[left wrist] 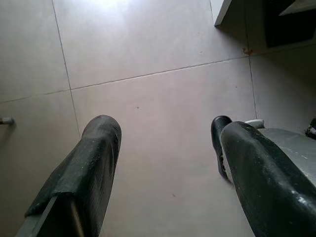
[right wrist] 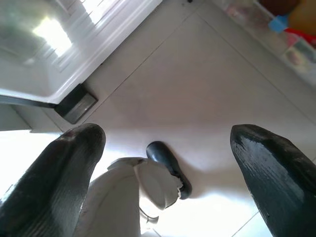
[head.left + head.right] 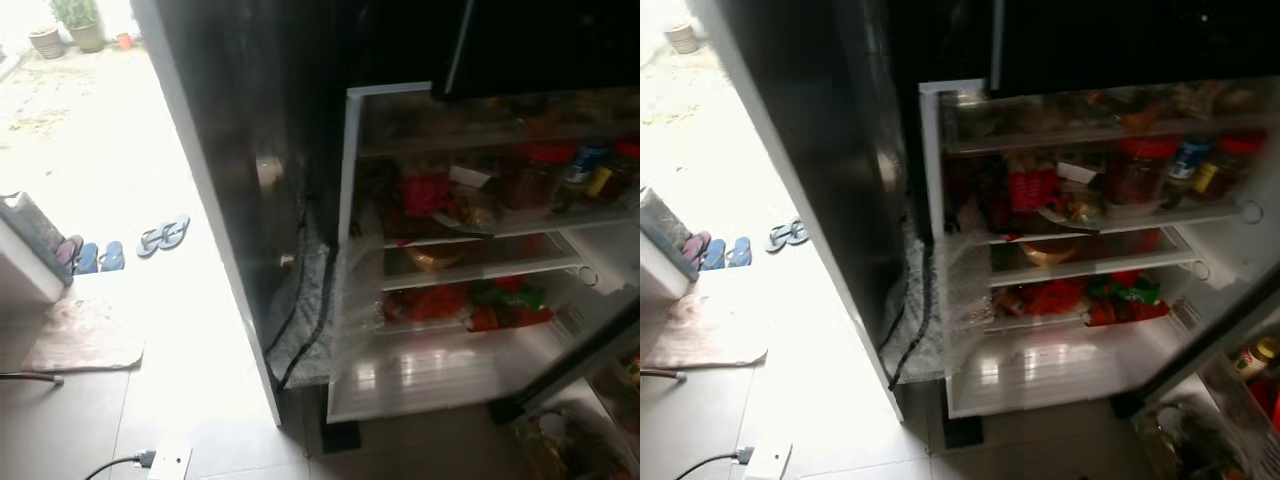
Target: Restocking fridge
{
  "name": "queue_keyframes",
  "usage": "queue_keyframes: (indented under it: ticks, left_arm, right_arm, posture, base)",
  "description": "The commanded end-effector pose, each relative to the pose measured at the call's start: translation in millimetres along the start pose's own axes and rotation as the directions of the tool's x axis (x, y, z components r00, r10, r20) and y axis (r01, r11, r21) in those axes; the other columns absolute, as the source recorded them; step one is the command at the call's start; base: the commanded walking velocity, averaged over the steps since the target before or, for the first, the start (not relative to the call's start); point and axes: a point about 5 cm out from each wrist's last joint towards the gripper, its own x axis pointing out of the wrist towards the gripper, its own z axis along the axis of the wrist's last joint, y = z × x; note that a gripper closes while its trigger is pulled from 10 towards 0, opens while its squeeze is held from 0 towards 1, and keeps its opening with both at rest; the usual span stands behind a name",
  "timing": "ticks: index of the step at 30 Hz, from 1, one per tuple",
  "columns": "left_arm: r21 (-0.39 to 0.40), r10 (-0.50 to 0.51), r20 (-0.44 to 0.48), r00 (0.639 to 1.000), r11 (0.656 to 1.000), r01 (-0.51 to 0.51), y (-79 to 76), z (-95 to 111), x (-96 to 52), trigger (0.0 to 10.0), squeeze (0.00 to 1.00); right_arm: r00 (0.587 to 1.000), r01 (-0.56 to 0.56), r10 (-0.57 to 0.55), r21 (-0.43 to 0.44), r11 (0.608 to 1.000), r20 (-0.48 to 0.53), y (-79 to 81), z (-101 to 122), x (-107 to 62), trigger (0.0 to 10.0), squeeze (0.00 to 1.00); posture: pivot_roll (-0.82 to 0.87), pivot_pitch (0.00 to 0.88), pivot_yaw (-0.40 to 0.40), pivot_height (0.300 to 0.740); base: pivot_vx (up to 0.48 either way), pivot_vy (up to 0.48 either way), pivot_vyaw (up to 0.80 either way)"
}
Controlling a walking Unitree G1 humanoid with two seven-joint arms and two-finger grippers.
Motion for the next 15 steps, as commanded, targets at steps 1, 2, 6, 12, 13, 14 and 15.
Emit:
queue_keyframes:
  ticks: [1,2,6,12,13,14,15]
  left_arm:
    - [0.006,0.025,-0.058,0.998,1.000,-0.025,8.0,-17.7,-4.1,10.0,0.00]
    - [0.007,0.025,-0.058,0.998,1.000,-0.024,7.9,-18.2,-4.2,10.0,0.00]
    - [0.022,0.020,-0.055,0.998,1.000,-0.019,7.6,-18.3,-4.3,10.0,0.00]
    - [0.016,0.020,-0.061,0.998,1.000,-0.019,5.4,-21.1,-4.8,10.0,0.00]
    - [0.017,0.019,-0.061,0.998,1.000,-0.018,5.0,-21.3,-4.8,10.0,0.00]
    - [0.017,0.018,-0.062,0.998,1.000,-0.017,4.7,-21.5,-4.9,10.0,0.00]
    - [0.016,0.018,-0.062,0.998,1.000,-0.017,4.5,-21.7,-4.9,10.0,0.00]
  right_arm:
    - [1.000,0.005,-0.005,0.011,1.000,-0.015,-2.7,-7.0,-2.7,10.0,0.00]
    - [1.000,0.006,-0.006,0.011,1.000,-0.014,-4.9,-7.3,-3.4,10.0,0.00]
    - [1.000,-0.001,0.001,0.007,1.000,-0.010,-6.5,-7.3,-4.0,10.0,0.00]
    - [1.000,0.014,-0.014,0.001,1.000,-0.010,-11.0,-8.5,-5.4,10.0,0.00]
    - [1.000,0.015,-0.015,0.002,1.000,-0.010,-11.3,-8.4,-5.5,10.0,0.00]
    - [1.000,0.021,-0.021,0.012,1.000,-0.007,-11.9,-8.4,-5.6,10.0,0.00]
    - [0.999,0.032,-0.032,0.028,0.999,-0.005,-12.9,-9.0,-6.0,10.0,0.00]
  posture:
    - [-0.06,0.016,0.027,0.740]
    - [-0.06,0.017,0.020,0.740]
    - [-0.06,0.026,0.009,0.740]
    - [-0.07,0.037,0.011,0.740]
    - [-0.07,0.038,0.011,0.740]
    - [-0.07,0.038,0.011,0.740]
    - [-0.07,0.035,0.009,0.740]
  base:
    - [0.000,0.420,0.00]
    - [0.000,0.480,0.00]
    - [0.000,0.446,0.00]
    - [0.000,0.386,0.00]
    - [0.000,0.379,0.00]
    - [0.000,0.371,0.00]
    - [0.000,0.364,0.00]
